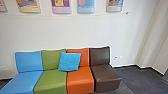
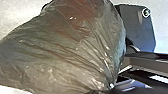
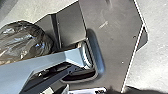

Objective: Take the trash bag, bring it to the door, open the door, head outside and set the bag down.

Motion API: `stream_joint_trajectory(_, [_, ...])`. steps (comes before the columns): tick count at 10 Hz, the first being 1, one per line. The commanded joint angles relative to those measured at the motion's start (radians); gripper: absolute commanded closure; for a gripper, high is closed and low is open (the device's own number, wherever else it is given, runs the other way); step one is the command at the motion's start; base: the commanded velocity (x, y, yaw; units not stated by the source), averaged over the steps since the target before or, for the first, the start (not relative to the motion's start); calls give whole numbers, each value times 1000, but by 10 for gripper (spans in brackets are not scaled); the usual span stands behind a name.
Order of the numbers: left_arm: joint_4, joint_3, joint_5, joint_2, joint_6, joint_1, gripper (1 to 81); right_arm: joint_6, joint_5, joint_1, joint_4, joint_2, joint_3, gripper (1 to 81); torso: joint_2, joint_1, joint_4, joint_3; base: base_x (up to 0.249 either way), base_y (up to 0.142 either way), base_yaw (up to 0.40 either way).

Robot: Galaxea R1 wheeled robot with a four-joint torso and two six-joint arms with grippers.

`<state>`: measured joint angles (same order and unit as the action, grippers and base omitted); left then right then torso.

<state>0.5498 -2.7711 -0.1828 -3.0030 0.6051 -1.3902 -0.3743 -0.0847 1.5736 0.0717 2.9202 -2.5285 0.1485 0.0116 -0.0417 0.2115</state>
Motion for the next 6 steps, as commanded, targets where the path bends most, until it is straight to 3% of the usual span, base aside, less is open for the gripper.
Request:
stream_joint_trajectory(1, [-5,-2,-75,5,8,56,811,3,54,-34,11,1,-1,10,0,0,0,0,0,0,-228])
stream_joint_trajectory(6, [-5,-4,-73,5,8,56,811,5,54,-34,11,19,-27,10,0,0,0,0,0,0,-228])
